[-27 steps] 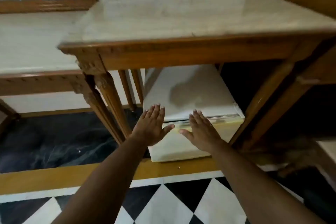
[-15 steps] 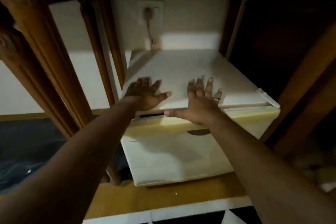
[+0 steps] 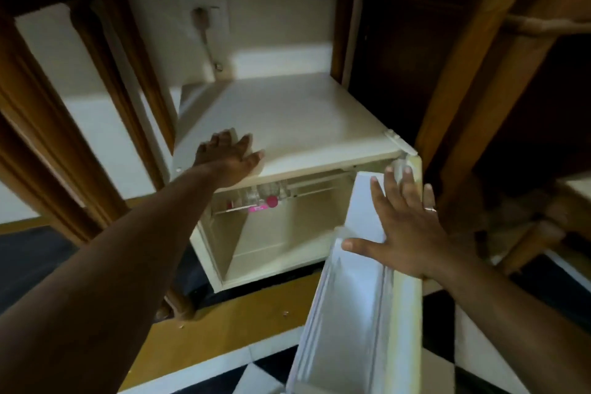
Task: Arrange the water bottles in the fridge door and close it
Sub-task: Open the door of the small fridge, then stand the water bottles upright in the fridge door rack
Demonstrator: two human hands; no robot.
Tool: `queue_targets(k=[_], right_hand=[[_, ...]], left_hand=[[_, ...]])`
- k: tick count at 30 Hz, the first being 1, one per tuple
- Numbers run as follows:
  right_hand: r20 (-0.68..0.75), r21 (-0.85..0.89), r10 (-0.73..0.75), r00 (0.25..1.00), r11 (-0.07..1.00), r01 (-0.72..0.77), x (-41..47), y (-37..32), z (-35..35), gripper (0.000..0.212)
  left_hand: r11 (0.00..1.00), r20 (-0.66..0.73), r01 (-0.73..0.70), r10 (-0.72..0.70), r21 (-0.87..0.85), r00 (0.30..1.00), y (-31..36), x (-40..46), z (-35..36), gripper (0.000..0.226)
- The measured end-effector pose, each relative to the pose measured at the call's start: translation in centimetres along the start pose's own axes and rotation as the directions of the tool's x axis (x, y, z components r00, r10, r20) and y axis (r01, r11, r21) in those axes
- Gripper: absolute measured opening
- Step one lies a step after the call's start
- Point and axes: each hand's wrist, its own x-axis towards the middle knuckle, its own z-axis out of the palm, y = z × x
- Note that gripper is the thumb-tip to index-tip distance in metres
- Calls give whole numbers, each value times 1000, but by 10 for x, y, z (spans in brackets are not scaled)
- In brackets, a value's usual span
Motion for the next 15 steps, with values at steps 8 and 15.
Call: queue_targets(k=[8,15], right_hand=[[-64,-161,337,939,925,-343,-67,79,-8,125],[-119,-169,446,887,871,-460,-70,114,-2,115]], left_hand=[[967,-11,-254,254,0,967,111,19,9,66],[970,-22,-242,242,20,970,130,36,13,69]])
